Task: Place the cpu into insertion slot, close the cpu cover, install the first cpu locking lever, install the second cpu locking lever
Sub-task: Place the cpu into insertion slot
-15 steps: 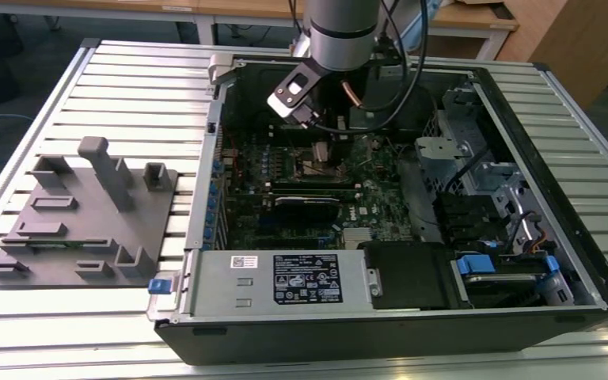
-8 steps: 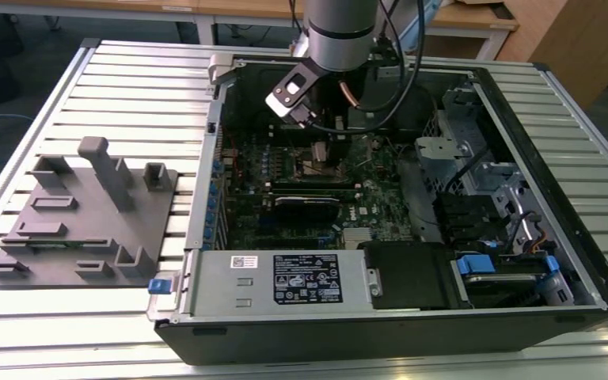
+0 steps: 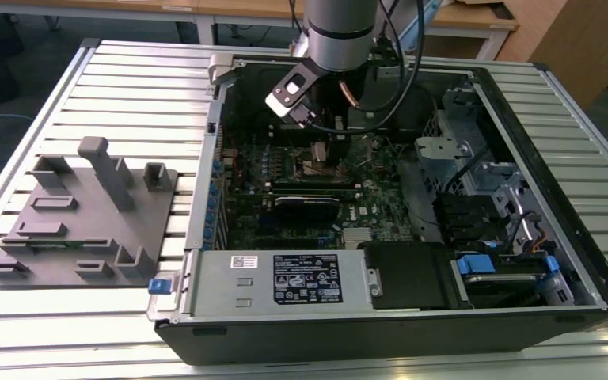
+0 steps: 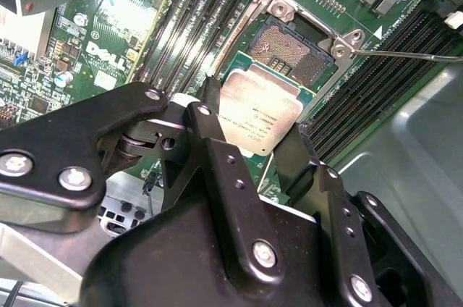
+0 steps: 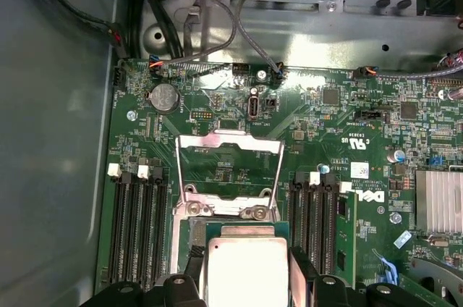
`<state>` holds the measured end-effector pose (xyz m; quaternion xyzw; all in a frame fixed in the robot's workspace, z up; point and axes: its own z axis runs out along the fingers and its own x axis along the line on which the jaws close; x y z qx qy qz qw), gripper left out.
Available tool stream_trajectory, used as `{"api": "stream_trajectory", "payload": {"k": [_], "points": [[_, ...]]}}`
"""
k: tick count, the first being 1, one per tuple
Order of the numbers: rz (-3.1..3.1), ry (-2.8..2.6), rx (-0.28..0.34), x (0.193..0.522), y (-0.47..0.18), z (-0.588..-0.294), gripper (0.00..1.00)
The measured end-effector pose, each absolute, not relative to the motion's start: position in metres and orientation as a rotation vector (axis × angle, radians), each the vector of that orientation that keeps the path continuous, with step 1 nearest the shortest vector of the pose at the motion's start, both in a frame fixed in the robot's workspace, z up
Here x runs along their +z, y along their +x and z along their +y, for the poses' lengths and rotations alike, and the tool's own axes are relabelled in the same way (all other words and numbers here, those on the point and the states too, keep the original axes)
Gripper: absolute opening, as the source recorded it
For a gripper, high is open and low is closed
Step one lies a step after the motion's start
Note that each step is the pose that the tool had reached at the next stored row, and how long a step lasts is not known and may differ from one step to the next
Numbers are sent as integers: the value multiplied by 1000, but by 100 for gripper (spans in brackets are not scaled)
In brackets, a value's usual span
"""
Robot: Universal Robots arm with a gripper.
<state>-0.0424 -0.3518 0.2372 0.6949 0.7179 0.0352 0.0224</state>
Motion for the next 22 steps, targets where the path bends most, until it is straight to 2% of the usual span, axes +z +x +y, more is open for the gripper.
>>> {"api": "stream_trajectory", "payload": {"k": [22], "points": [[2193, 2184, 108, 215, -52, -336, 54]]}}
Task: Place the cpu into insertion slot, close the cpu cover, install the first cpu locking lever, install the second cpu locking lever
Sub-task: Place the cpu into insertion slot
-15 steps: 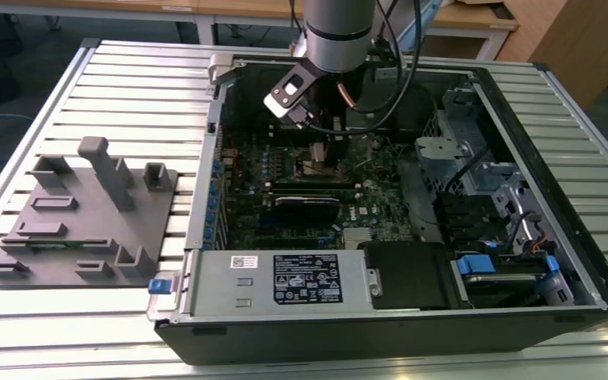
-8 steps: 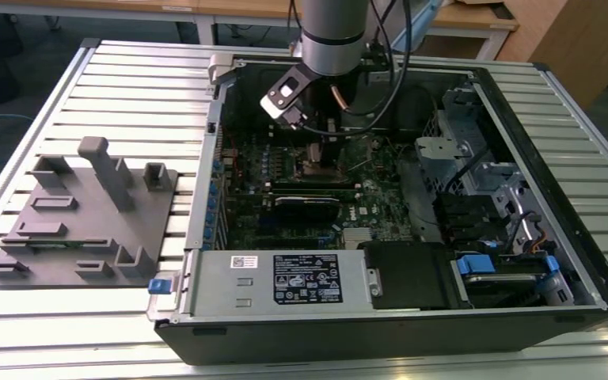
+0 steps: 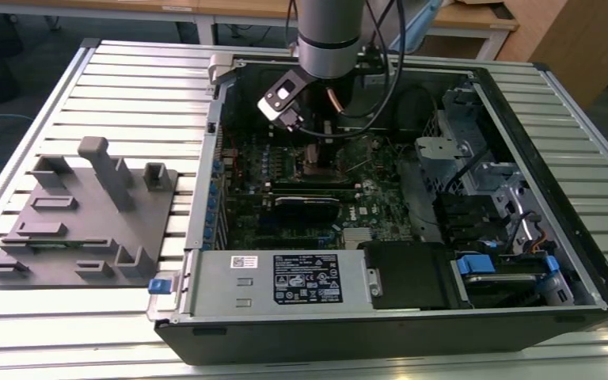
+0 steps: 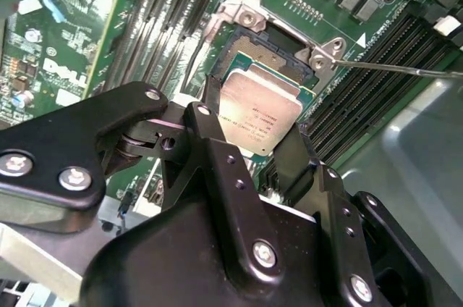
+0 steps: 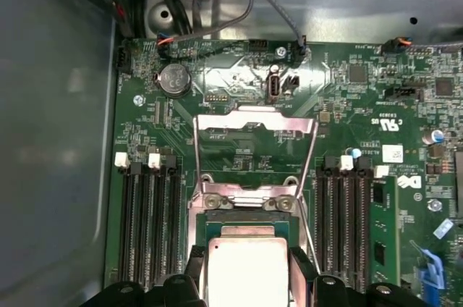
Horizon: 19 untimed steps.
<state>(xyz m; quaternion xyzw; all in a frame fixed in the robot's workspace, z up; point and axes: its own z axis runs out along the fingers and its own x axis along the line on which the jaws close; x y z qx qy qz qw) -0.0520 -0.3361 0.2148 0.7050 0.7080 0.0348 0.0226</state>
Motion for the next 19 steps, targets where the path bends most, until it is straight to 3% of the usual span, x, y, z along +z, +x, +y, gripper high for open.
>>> {"api": "stream_trajectory", "payload": {"k": [19], "points": [[2183, 2193, 107, 207, -53, -337, 54]]}}
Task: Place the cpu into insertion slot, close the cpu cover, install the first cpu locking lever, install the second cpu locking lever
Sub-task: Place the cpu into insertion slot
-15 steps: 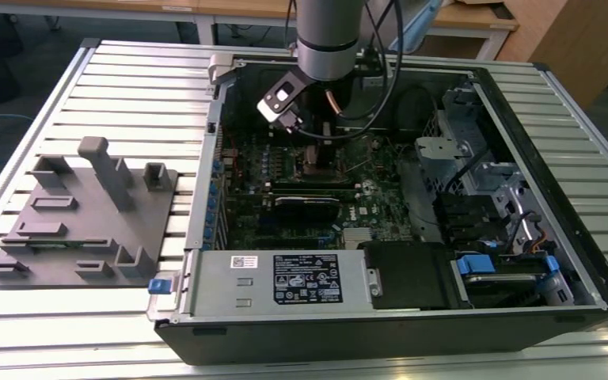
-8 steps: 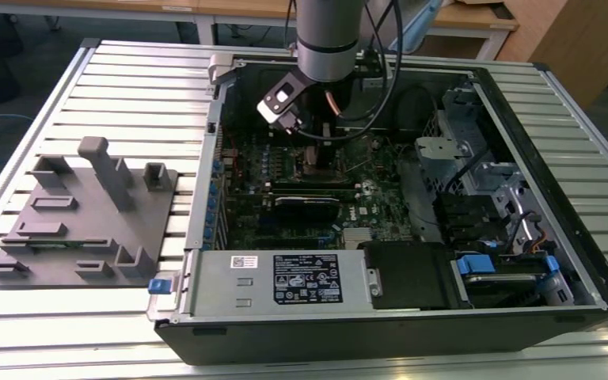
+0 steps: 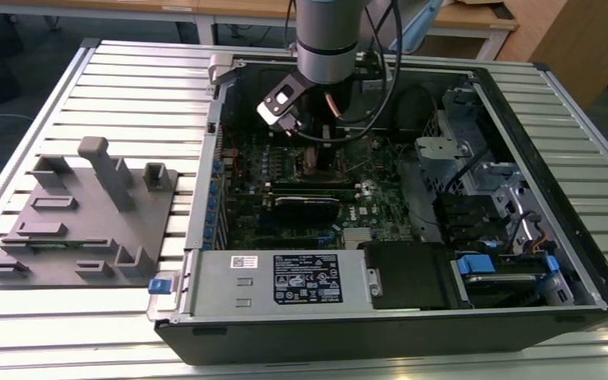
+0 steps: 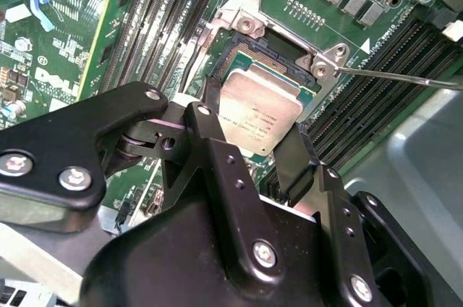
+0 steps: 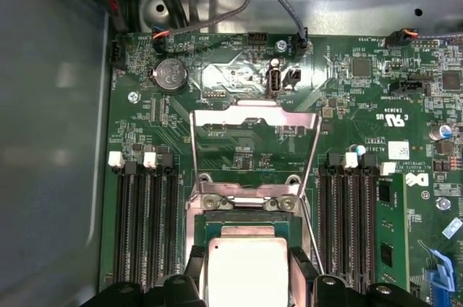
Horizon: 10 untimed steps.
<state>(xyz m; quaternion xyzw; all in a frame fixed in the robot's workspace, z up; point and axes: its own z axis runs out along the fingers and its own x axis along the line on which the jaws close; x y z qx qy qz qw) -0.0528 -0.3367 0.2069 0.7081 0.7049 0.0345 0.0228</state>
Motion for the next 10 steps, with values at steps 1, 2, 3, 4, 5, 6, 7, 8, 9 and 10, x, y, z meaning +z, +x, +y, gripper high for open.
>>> {"api": "stream_trajectory", "payload": {"k": [1, 2, 3, 4, 5, 6, 7, 8, 9, 10], "points": [[2182, 2194, 107, 206, -53, -337, 54], [2181, 2195, 107, 205, -53, -337, 54], [2180, 2195, 107, 204, -53, -337, 54], [2179, 2196, 107, 204, -53, -337, 54], [2177, 2198, 107, 203, -53, -337, 54], [2174, 2202, 106, 202, -53, -337, 54], [2170, 2205, 106, 201, -53, -337, 54], [2167, 2208, 106, 200, -53, -337, 54], [2164, 2210, 106, 200, -53, -337, 54], [2162, 2213, 106, 200, -54, -337, 54]]}}
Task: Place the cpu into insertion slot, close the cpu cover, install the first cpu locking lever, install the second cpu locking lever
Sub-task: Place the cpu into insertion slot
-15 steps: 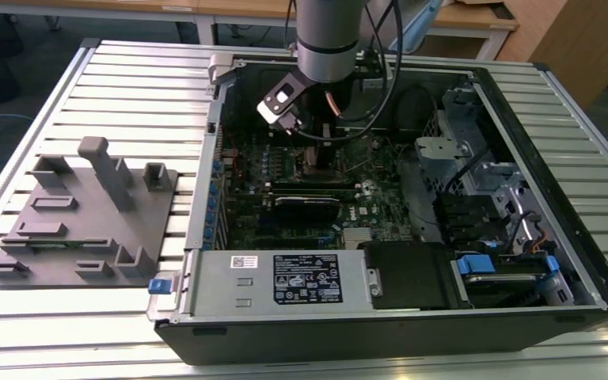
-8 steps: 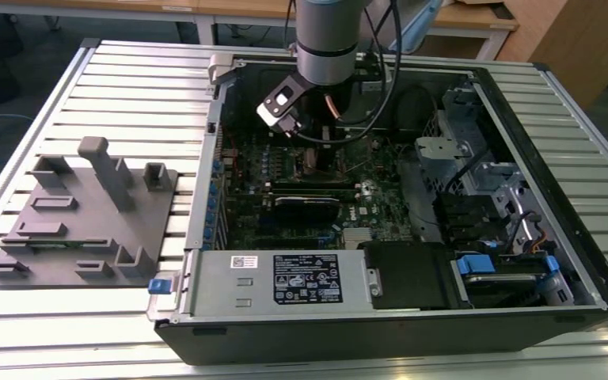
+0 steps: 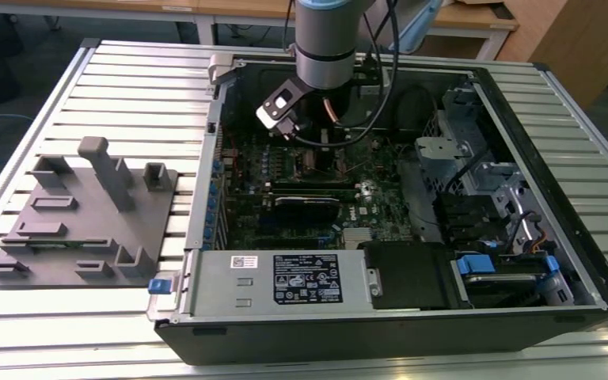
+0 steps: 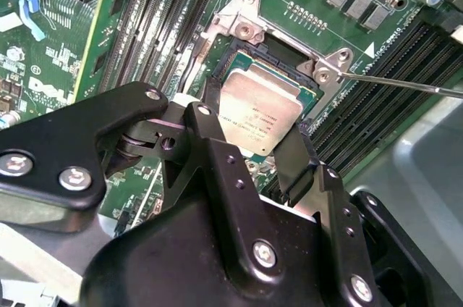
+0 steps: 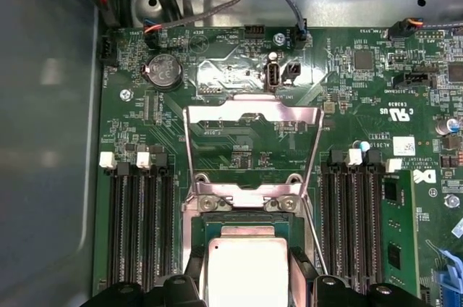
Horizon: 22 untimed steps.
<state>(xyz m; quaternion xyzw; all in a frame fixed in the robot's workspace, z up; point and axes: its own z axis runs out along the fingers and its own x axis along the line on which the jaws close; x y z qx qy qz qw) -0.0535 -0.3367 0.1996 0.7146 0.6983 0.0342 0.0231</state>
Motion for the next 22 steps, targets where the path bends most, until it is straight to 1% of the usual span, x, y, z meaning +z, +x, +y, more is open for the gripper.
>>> {"api": "stream_trajectory", "payload": {"k": [22], "points": [[2139, 2233, 105, 193, -54, -337, 54]]}}
